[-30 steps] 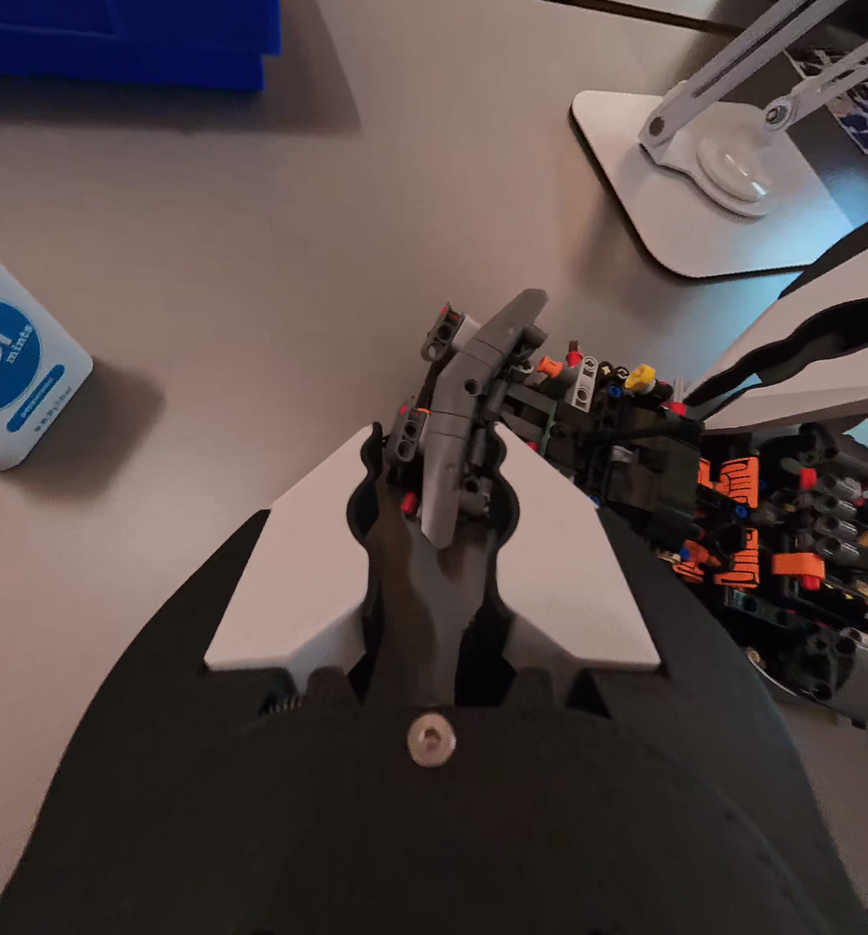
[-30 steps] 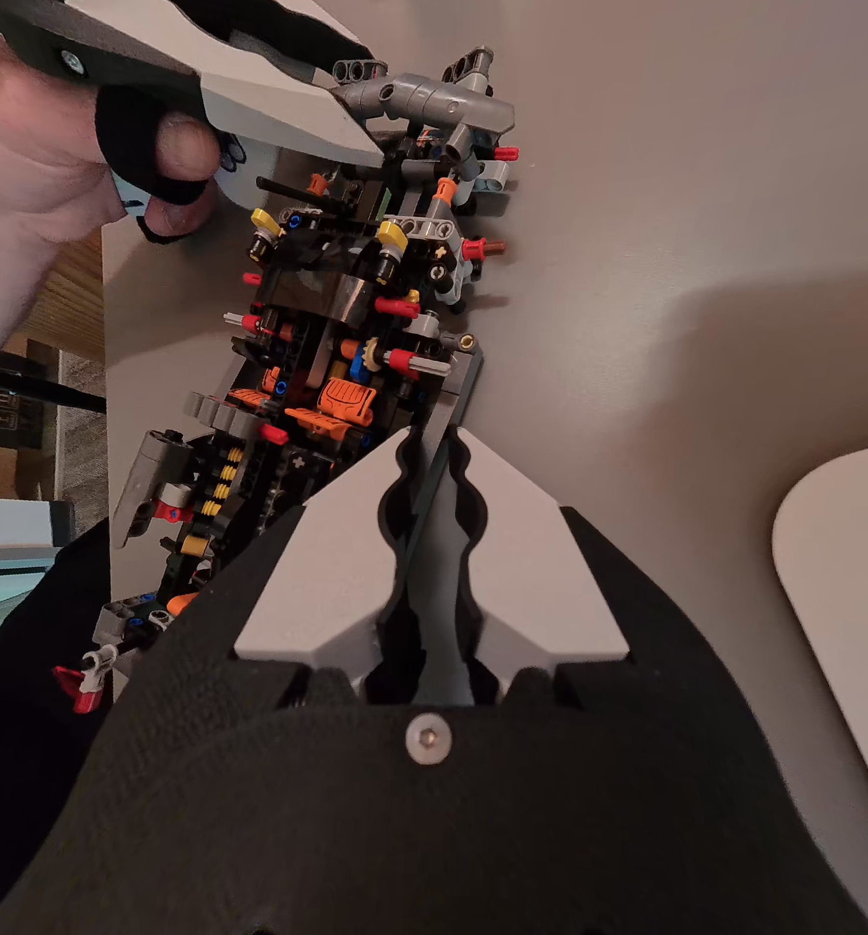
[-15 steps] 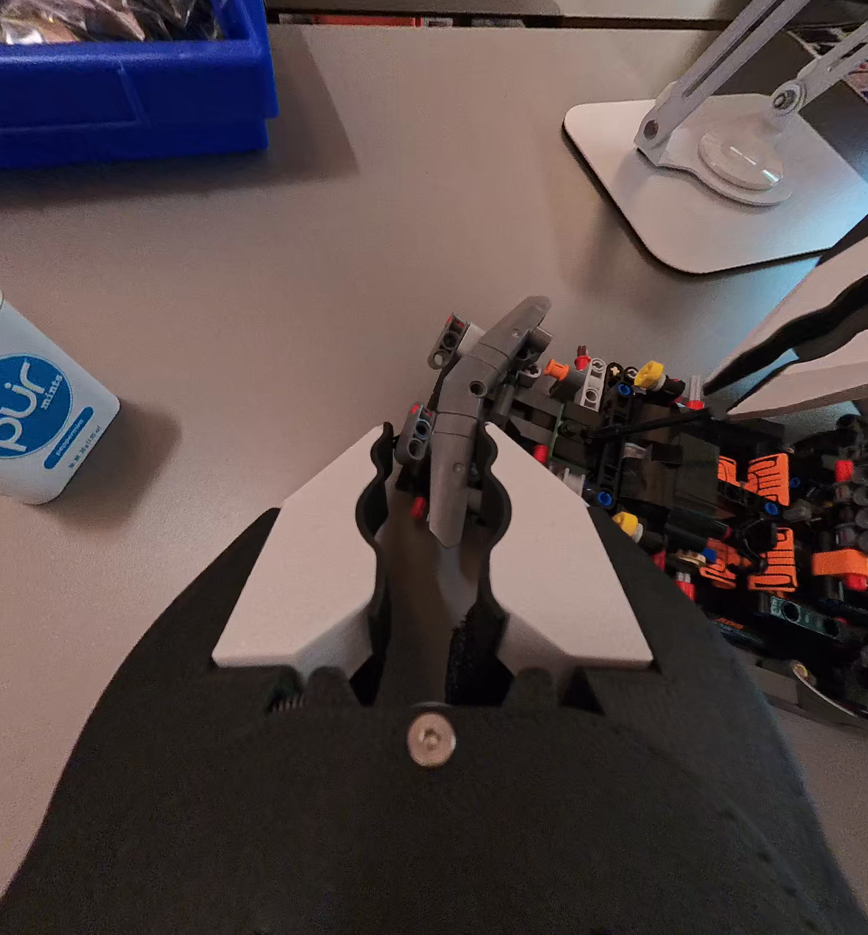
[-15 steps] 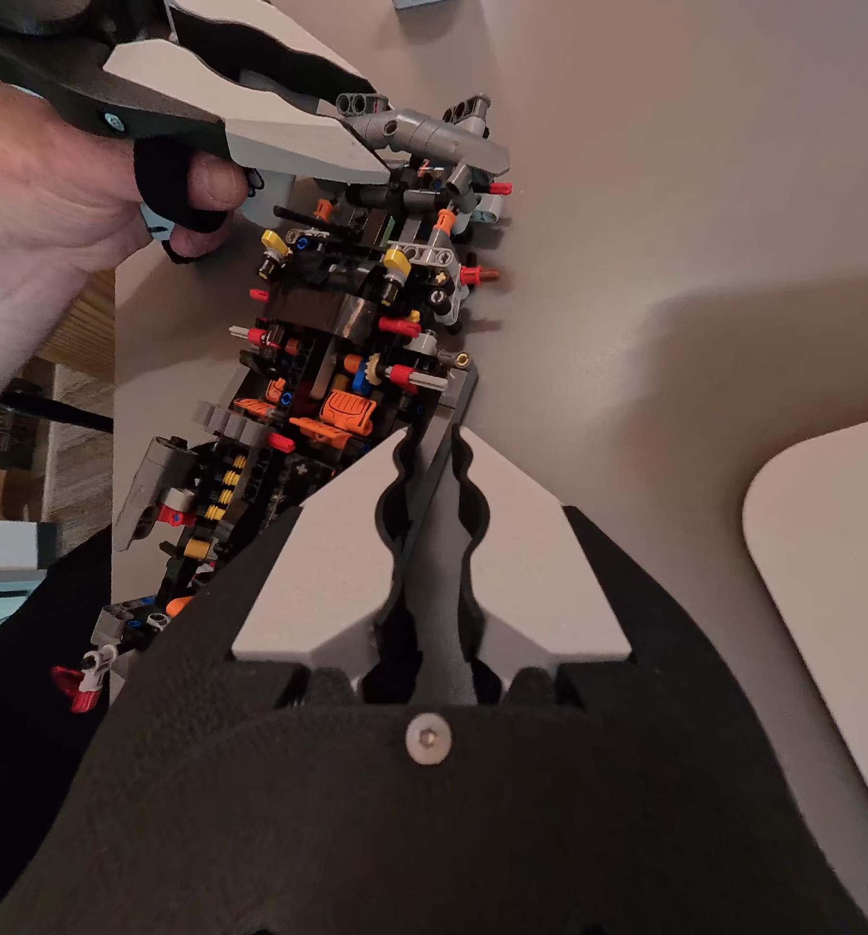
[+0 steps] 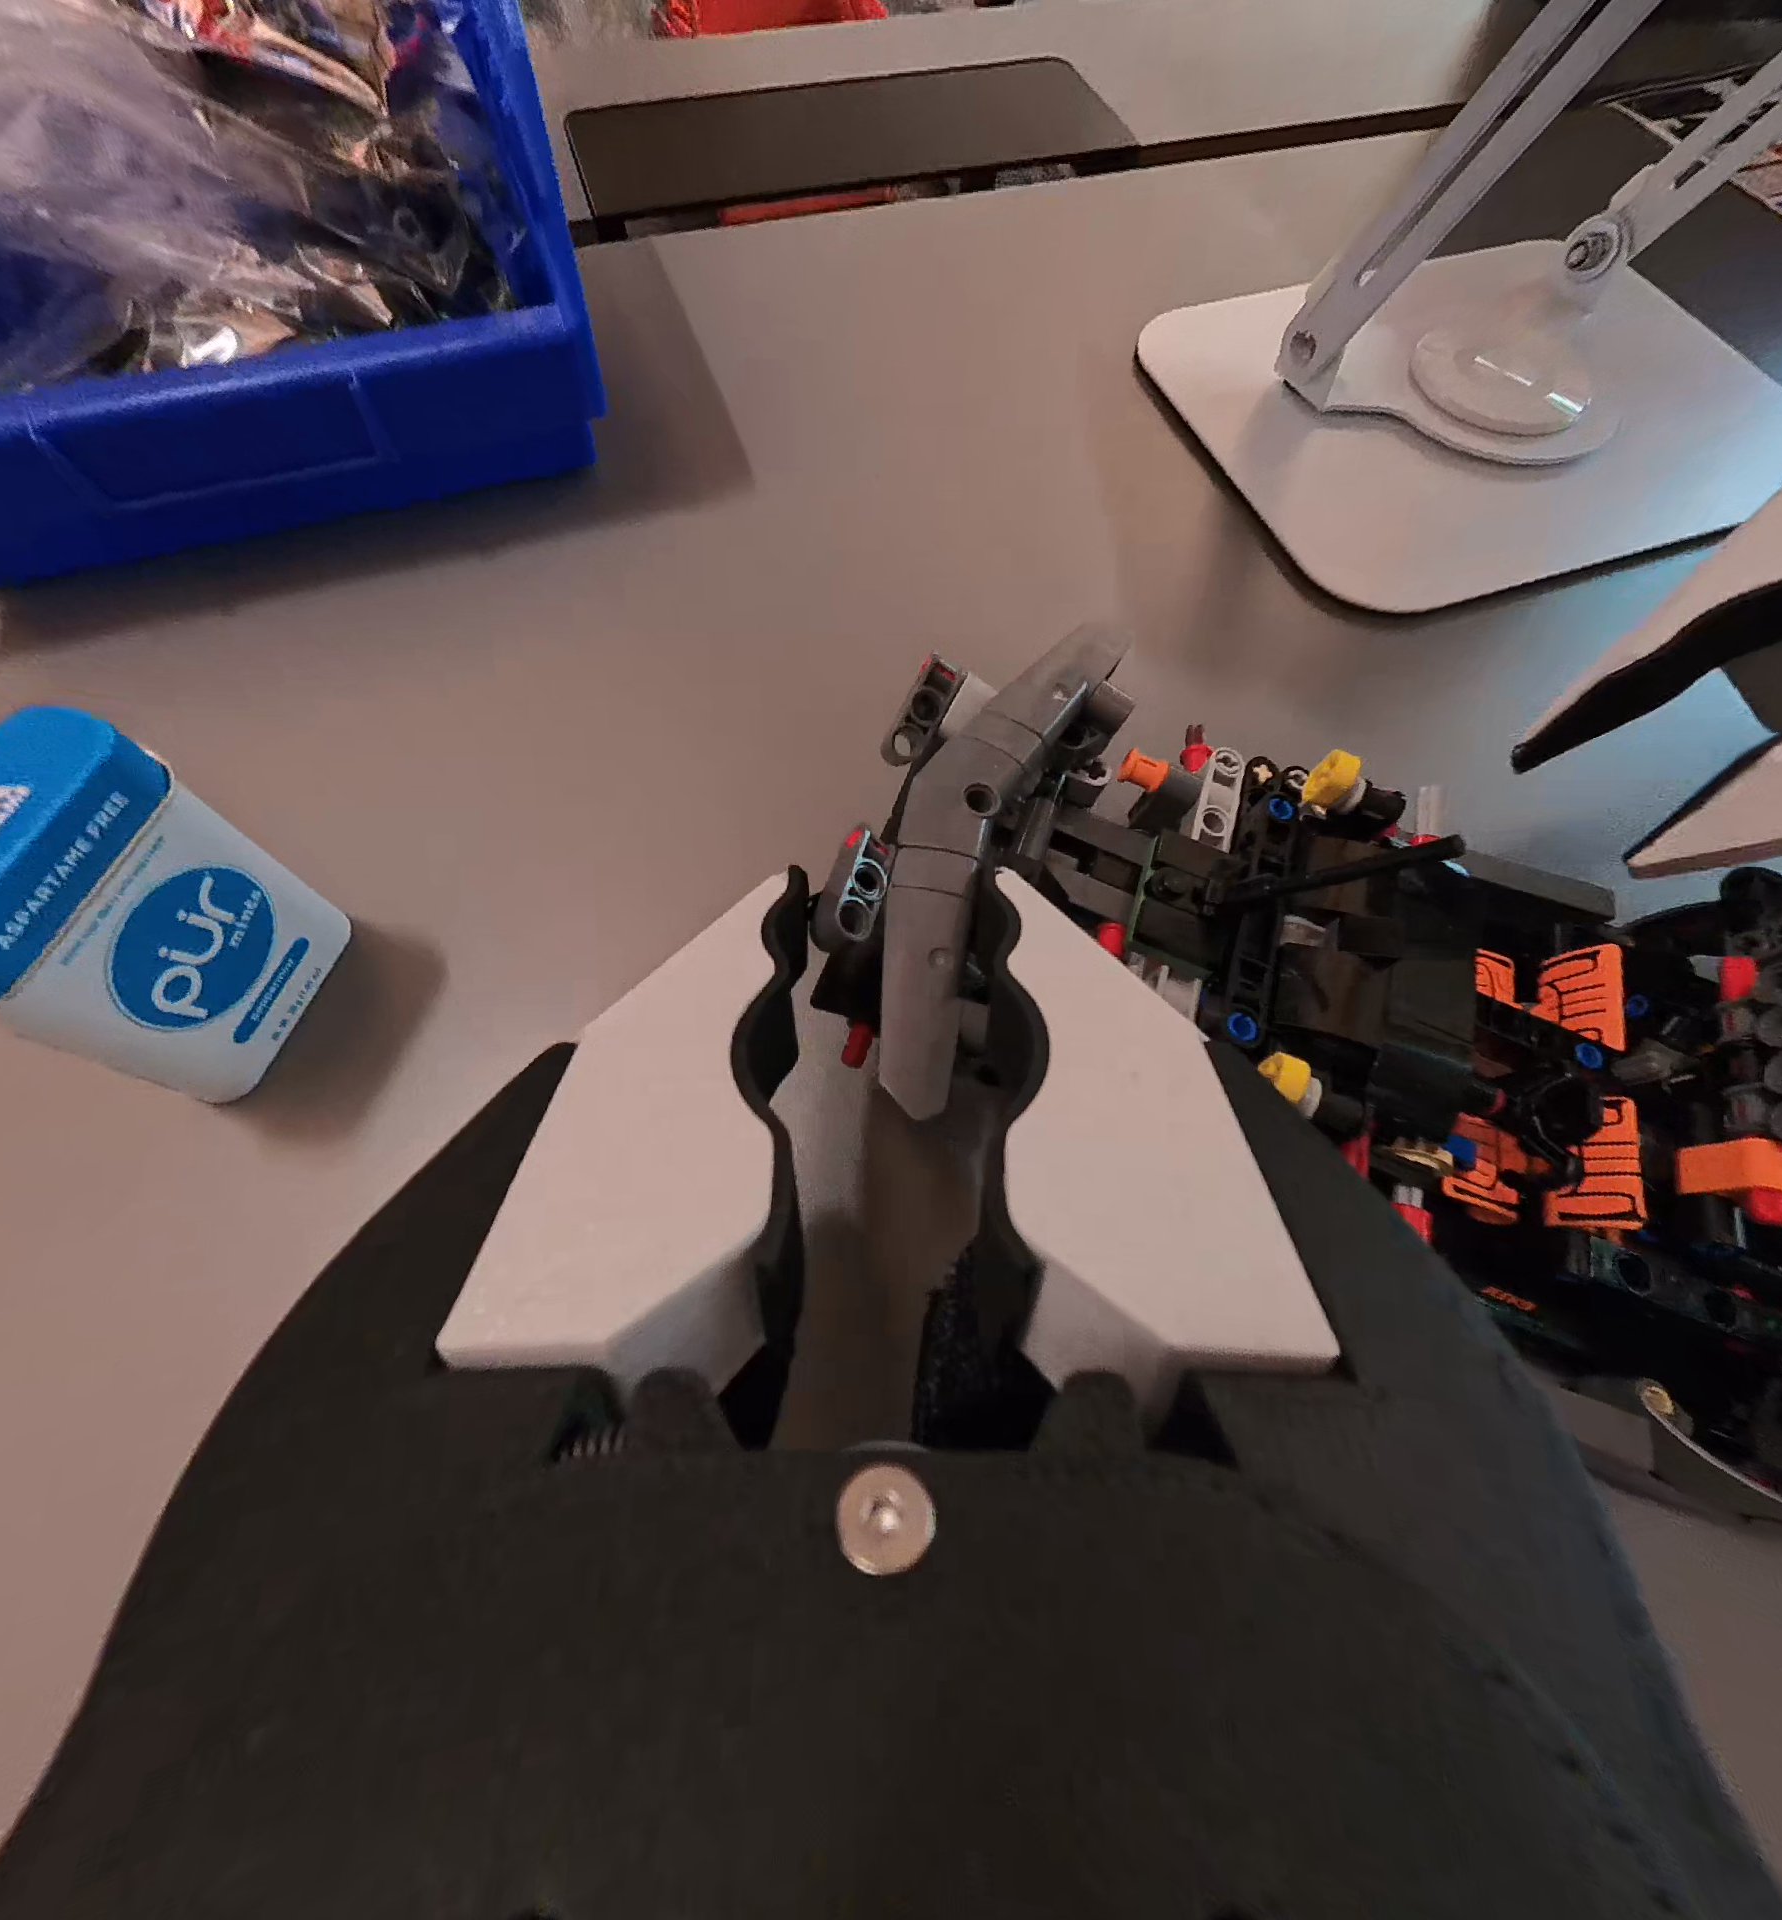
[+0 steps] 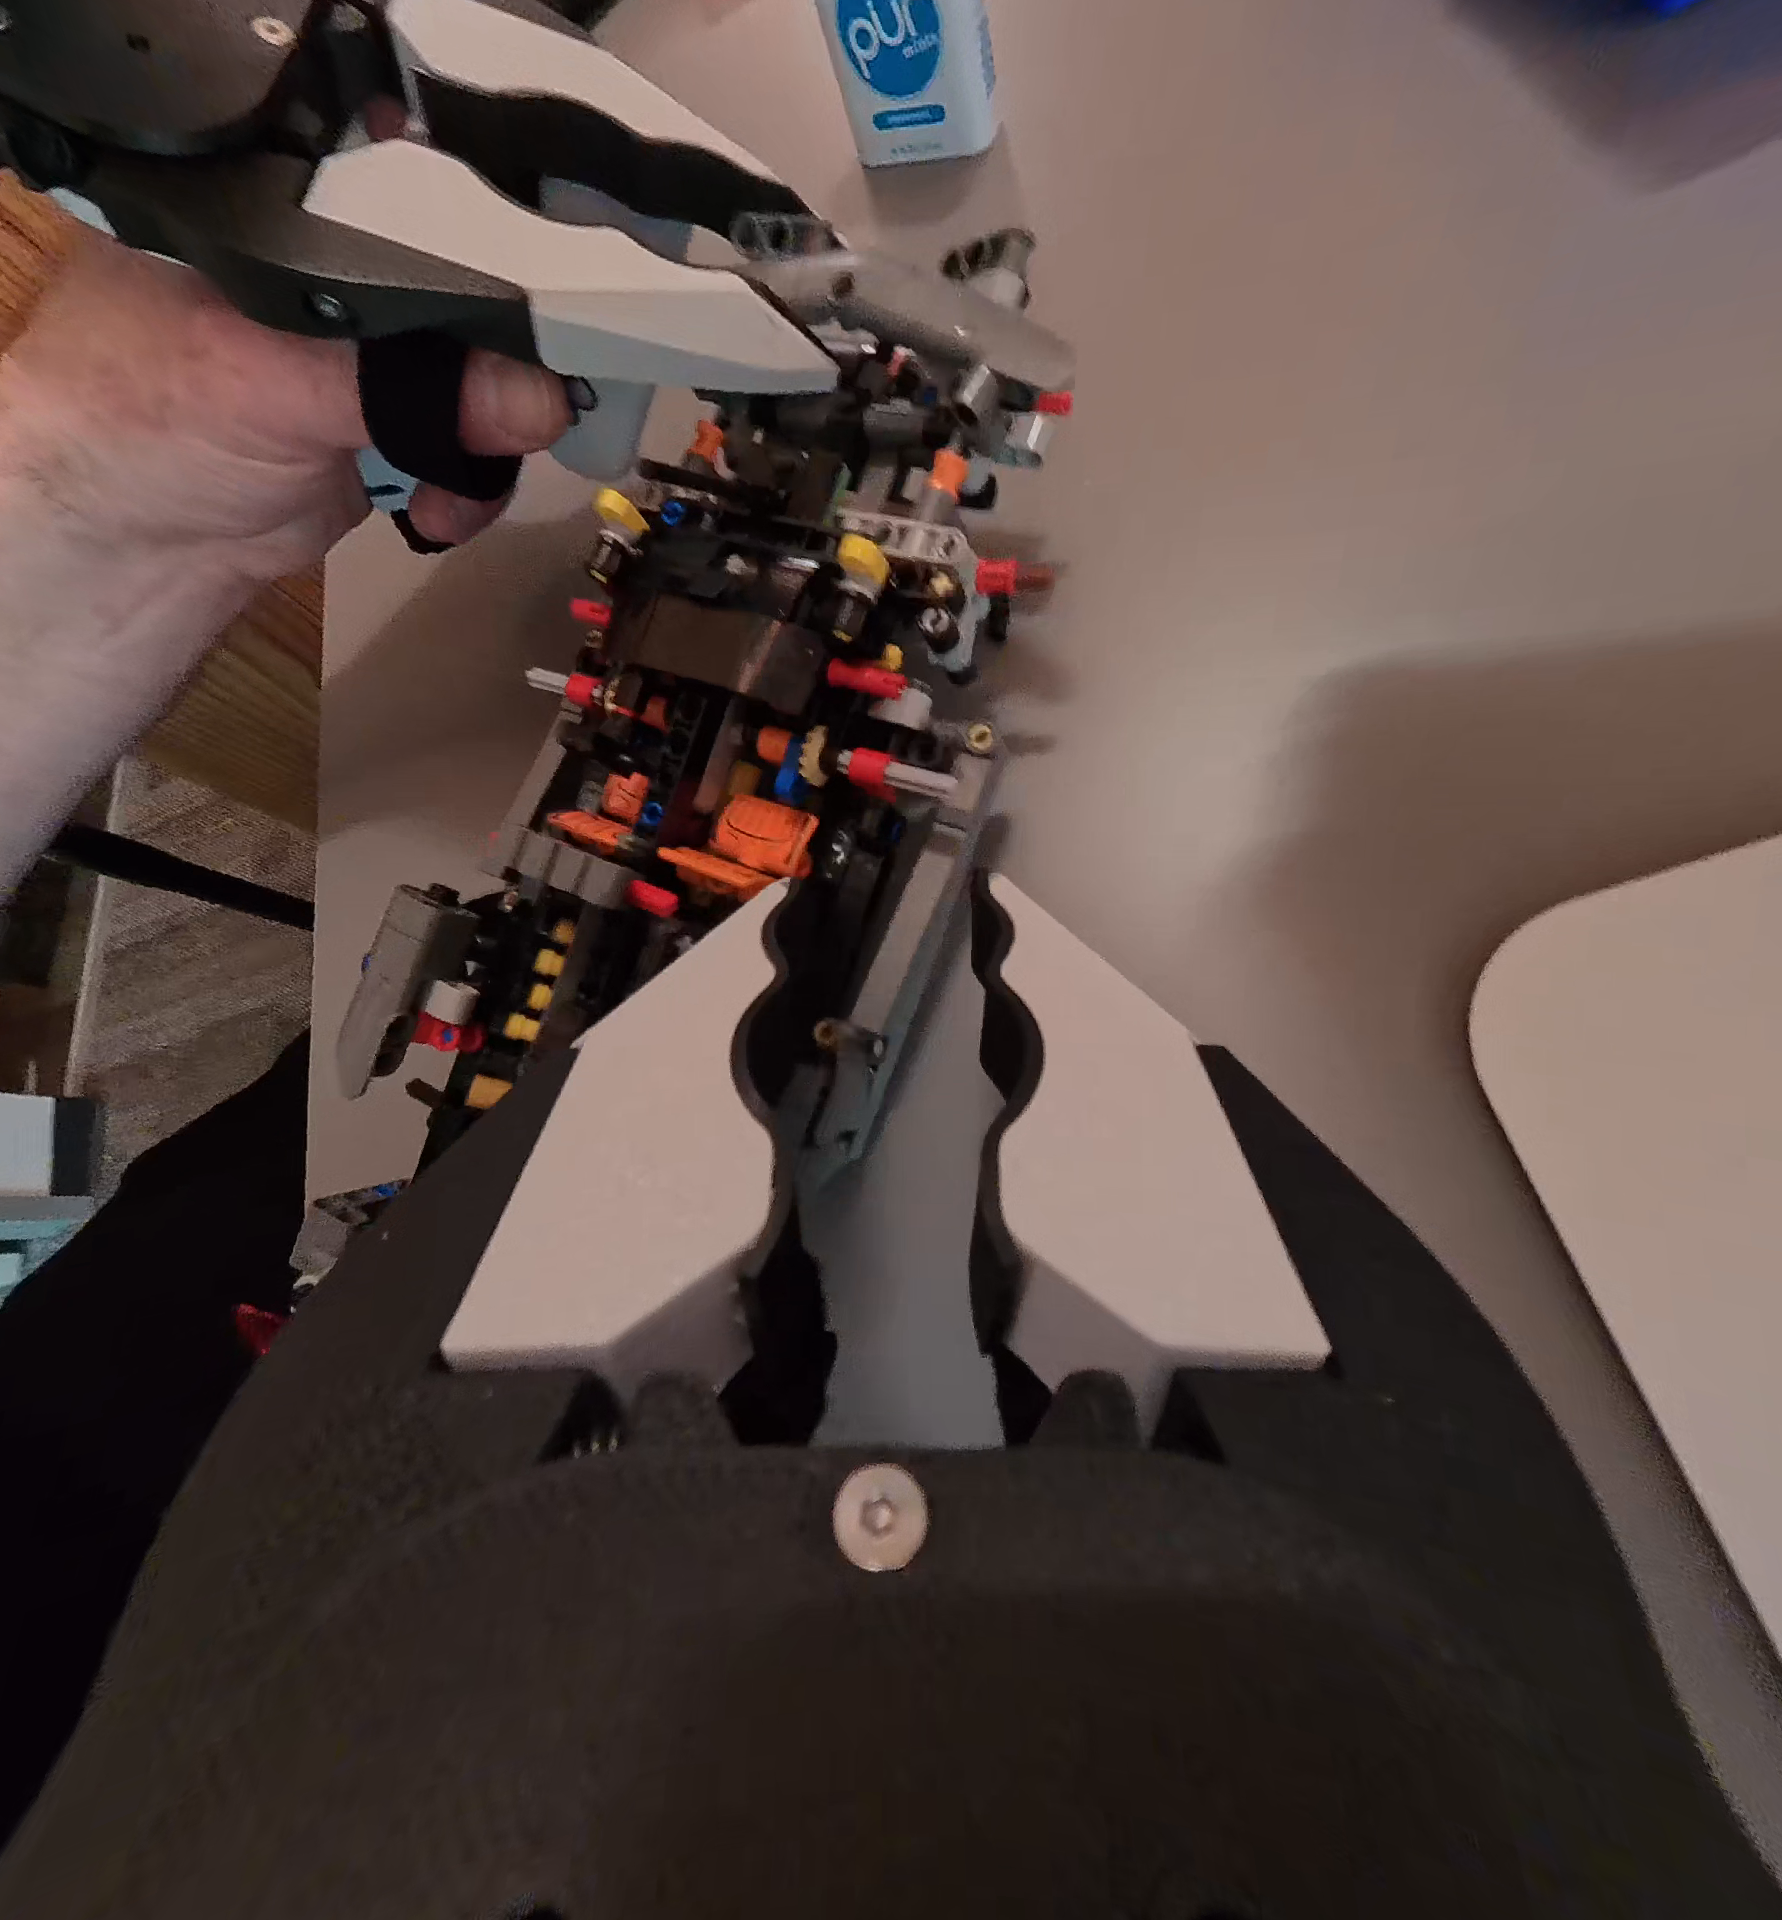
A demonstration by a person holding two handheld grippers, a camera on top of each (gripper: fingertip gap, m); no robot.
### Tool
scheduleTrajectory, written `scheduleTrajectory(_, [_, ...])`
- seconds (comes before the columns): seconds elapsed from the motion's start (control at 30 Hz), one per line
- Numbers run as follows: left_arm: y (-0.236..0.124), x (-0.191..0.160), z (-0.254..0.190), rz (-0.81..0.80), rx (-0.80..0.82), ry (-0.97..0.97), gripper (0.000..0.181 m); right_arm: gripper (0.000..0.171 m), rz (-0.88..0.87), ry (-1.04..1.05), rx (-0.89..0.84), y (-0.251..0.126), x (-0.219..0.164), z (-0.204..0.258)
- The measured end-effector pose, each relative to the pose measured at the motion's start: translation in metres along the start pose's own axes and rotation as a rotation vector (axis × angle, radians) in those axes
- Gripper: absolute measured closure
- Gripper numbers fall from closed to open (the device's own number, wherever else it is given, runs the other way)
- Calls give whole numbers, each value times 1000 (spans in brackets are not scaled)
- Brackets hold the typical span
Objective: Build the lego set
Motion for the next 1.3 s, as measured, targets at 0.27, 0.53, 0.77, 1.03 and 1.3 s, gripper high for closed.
scheduleTrajectory(0.27, [-10, 24, -9, -32, 22, 70, 151, 127, -42, 141, 163, 5, -8, -23])
scheduleTrajectory(0.53, [-15, 43, -19, -35, 38, 148, 151, 110, 30, 245, 442, 13, -10, -29])
scheduleTrajectory(0.77, [-15, 50, -23, -51, 28, 159, 151, 87, 27, 238, 497, 18, -7, -31])
scheduleTrajectory(1.03, [-19, 63, -32, -75, 26, 202, 151, 103, 86, 260, 745, 27, -3, -11])
scheduleTrajectory(1.3, [-28, 73, -32, -136, -4, 180, 149, 150, 37, 271, 858, 22, 1, -4])
Point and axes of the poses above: each gripper's, where its closed fingertips meet, y out along the fingers, x out of its top, z = x × y across the jaws, the point moved 8 cm from there along -y, back along the fingers, and after that the axes turned 6 degrees about y, right-handed, at the moved point
